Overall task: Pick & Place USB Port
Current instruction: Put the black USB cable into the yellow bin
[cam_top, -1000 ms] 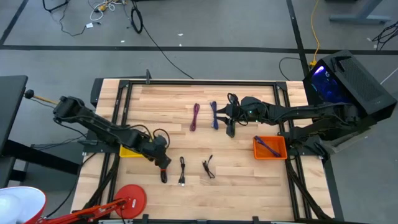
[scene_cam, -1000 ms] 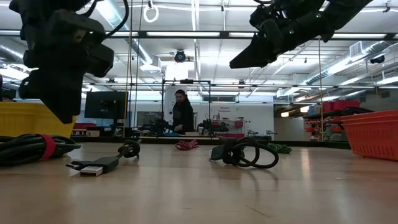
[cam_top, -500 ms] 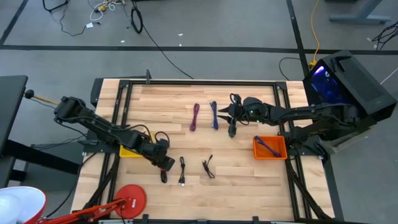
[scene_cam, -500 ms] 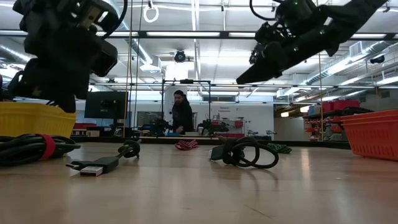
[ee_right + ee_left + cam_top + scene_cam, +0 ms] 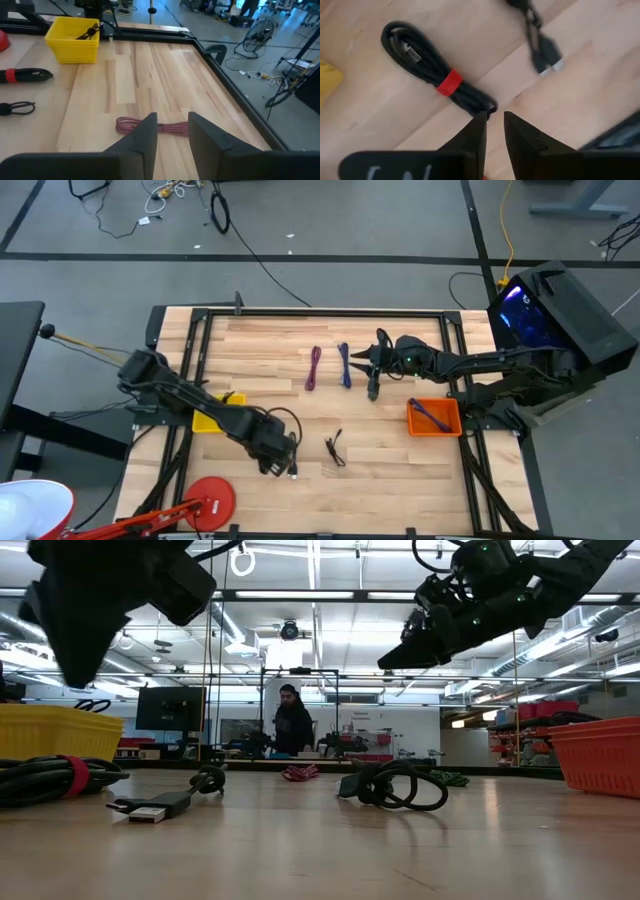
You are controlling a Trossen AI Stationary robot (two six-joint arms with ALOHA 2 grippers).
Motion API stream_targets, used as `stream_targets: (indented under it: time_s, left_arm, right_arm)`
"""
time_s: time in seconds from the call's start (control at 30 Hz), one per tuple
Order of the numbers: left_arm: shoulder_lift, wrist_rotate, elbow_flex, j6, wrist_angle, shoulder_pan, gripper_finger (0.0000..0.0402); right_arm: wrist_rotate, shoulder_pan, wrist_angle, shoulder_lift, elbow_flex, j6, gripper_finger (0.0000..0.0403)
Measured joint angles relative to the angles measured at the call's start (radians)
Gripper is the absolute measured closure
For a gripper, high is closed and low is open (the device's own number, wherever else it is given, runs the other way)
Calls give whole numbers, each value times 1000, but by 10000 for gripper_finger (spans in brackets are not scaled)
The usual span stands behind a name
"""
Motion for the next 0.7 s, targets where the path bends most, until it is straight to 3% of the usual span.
stream_targets:
  time_s: [0.2, 0.7]
  left_arm:
    - [59, -17, 39, 23, -32, -17, 323]
    - [89, -41, 38, -147, -102, -15, 219]
  right_arm:
    - [-3, 0, -8, 0, 0, 11, 293]
    - [-2, 0, -16, 0, 0, -1, 293]
